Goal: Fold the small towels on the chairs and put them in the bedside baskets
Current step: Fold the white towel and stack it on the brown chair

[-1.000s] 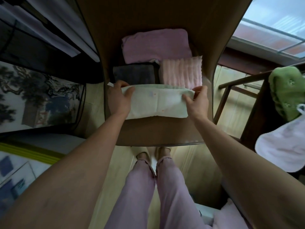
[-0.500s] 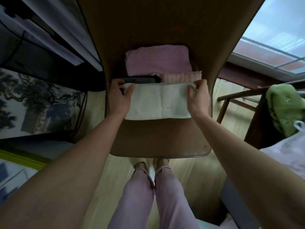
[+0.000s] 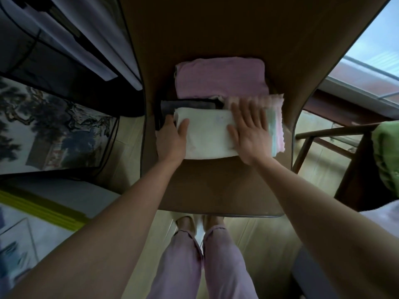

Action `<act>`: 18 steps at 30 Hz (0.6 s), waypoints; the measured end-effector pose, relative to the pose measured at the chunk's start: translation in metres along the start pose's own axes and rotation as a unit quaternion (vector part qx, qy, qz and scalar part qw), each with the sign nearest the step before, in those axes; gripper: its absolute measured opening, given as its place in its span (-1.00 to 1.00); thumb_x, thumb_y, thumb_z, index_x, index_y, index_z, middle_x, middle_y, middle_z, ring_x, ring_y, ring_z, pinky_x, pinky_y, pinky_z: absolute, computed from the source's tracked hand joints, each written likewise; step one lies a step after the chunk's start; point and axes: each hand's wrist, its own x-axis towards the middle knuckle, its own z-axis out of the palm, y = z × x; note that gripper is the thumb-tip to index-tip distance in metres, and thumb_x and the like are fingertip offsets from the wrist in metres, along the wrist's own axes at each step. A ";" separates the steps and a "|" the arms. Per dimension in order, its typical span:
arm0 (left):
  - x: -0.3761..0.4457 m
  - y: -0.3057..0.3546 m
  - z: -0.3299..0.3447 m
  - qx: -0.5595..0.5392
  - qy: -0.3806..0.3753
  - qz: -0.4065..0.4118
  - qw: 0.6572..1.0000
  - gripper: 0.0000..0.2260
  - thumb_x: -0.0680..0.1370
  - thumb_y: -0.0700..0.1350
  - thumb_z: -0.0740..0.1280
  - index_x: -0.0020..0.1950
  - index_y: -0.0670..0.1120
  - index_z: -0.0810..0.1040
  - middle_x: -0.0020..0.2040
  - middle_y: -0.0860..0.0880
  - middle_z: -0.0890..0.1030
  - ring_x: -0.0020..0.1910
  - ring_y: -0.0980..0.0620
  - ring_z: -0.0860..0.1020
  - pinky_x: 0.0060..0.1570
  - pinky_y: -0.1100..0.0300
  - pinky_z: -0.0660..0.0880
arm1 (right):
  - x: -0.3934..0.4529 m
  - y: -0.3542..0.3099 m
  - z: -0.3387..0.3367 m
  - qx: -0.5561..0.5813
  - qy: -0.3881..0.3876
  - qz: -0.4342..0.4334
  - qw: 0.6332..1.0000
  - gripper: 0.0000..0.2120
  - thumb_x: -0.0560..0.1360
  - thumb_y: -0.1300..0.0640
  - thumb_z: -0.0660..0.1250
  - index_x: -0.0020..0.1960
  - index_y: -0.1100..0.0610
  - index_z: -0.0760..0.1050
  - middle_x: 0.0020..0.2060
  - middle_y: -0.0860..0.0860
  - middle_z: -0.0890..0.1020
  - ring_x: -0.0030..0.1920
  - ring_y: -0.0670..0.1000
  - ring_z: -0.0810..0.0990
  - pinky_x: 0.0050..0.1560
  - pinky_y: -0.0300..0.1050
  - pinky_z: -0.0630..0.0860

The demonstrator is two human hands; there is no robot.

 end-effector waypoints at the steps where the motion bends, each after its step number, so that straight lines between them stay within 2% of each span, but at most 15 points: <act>1: 0.001 0.001 0.001 0.021 0.017 0.005 1.000 -0.67 0.65 0.04 0.17 0.29 -0.16 0.41 0.19 -0.11 0.55 0.14 -0.10 0.53 0.04 0.13 0.42 | 0.002 0.002 -0.003 0.004 -0.005 0.017 1.000 -0.42 0.65 -0.19 -0.14 0.60 -0.02 -0.17 0.58 0.02 -0.15 0.56 0.02 -0.28 0.47 -0.05 -0.45; 3: 0.003 0.003 0.004 0.058 0.030 0.019 0.998 -0.67 0.65 0.04 0.16 0.30 -0.16 0.39 0.24 -0.12 0.52 0.19 -0.12 0.51 0.05 0.10 0.38 | 0.006 0.003 -0.005 -0.011 -0.025 0.031 0.999 -0.40 0.63 -0.25 -0.14 0.59 -0.06 -0.19 0.58 0.03 -0.18 0.54 0.05 -0.33 0.44 0.01 -0.51; 7: 0.006 -0.002 0.008 0.087 -0.012 0.008 0.996 -0.65 0.67 0.02 0.13 0.35 -0.18 0.35 0.31 -0.13 0.44 0.24 -0.11 0.46 0.04 0.16 0.32 | 0.001 -0.003 0.003 -0.023 -0.057 0.059 0.996 -0.35 0.59 -0.33 -0.18 0.57 -0.10 -0.29 0.57 0.03 -0.23 0.54 0.09 -0.35 0.47 0.25 -0.37; 10: -0.002 -0.009 0.006 0.093 -0.042 0.004 0.995 -0.65 0.67 0.02 0.10 0.35 -0.18 0.34 0.30 -0.15 0.43 0.22 -0.11 0.46 0.12 0.08 0.37 | -0.024 -0.016 0.013 0.002 -0.065 0.073 0.995 -0.34 0.59 -0.32 -0.17 0.56 -0.09 -0.31 0.56 0.03 -0.25 0.54 0.10 -0.35 0.47 0.26 -0.36; 13: -0.018 -0.016 0.004 0.108 -0.055 -0.013 0.992 -0.66 0.67 0.01 0.10 0.32 -0.20 0.35 0.29 -0.15 0.43 0.21 -0.13 0.46 0.07 0.12 0.34 | -0.047 -0.022 0.018 0.012 -0.076 0.079 0.994 -0.35 0.58 -0.32 -0.18 0.56 -0.11 -0.31 0.56 0.02 -0.24 0.54 0.09 -0.34 0.46 0.24 -0.40; 18: -0.046 -0.029 0.000 0.110 -0.053 -0.040 0.992 -0.67 0.67 0.00 0.13 0.29 -0.22 0.37 0.28 -0.18 0.43 0.20 -0.17 0.47 0.10 0.04 0.39 | -0.055 -0.021 0.010 0.011 -0.107 0.055 0.993 -0.37 0.61 -0.30 -0.15 0.57 -0.13 -0.27 0.57 0.02 -0.21 0.54 0.10 -0.33 0.46 0.22 -0.40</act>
